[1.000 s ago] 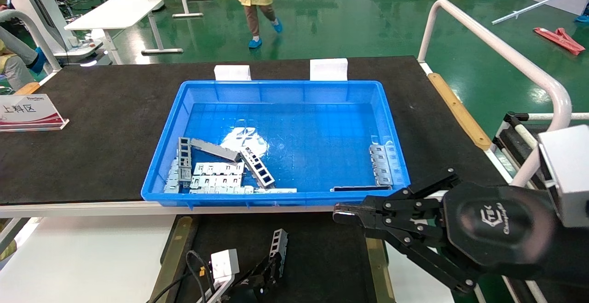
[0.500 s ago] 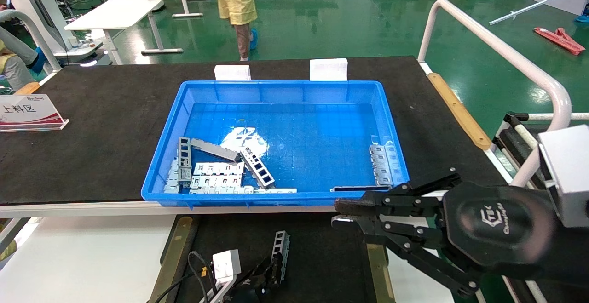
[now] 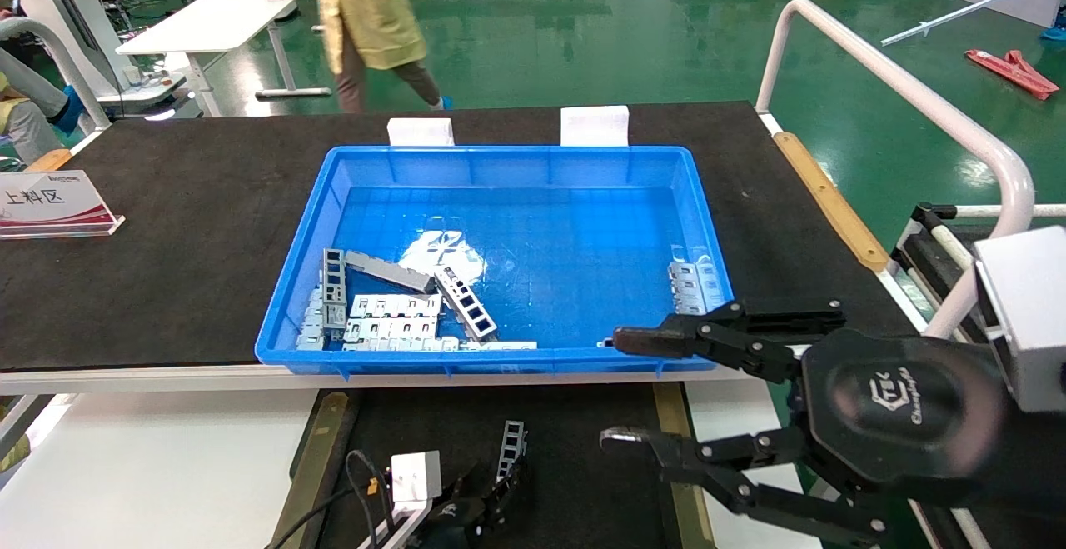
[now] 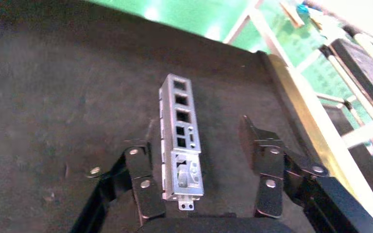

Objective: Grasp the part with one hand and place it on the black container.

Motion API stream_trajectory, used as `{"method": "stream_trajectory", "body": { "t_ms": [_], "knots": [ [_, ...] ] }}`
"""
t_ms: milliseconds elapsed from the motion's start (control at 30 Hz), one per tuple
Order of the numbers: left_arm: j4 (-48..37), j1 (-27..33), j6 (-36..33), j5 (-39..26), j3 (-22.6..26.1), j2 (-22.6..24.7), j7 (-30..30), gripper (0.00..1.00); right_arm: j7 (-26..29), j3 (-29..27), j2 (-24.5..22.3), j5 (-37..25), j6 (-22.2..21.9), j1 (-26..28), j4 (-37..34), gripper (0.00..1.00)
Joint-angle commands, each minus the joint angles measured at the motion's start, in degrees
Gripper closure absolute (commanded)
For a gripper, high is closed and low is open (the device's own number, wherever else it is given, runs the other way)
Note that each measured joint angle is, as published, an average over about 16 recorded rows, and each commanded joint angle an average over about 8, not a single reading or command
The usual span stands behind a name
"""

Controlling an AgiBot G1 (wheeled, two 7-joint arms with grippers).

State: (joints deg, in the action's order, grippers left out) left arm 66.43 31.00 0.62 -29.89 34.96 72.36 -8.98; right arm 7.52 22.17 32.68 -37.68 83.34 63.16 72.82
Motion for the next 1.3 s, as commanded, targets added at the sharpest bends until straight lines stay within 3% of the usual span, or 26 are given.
{"method": "stream_trajectory", "body": {
  "t_ms": [33, 367, 600, 967, 1300],
  "knots": [
    [1.0, -0.4, -1.1, -0.5, 0.2, -1.1, -0.5, 0.0, 0.0, 0.0, 0.0, 0.0, 0.0, 0.0, 0.0, 0.0],
    [9.0, -1.3, -10.1, 0.4, 4.9, -12.8, 1.9, 0.0, 0.0, 0.0, 0.0, 0.0, 0.0, 0.0, 0.0, 0.0],
    [10.9, 0.2, -20.6, 0.8, 7.3, -20.3, 3.8, 0.0, 0.0, 0.0, 0.0, 0.0, 0.0, 0.0, 0.0, 0.0],
    [11.1, 2.9, -37.9, 1.0, 7.8, -30.0, 4.9, 0.0, 0.0, 0.0, 0.0, 0.0, 0.0, 0.0, 0.0, 0.0],
    [11.2, 5.2, -47.5, 2.0, 6.1, -35.8, 4.3, 0.0, 0.0, 0.0, 0.0, 0.0, 0.0, 0.0, 0.0, 0.0]
  ]
}}
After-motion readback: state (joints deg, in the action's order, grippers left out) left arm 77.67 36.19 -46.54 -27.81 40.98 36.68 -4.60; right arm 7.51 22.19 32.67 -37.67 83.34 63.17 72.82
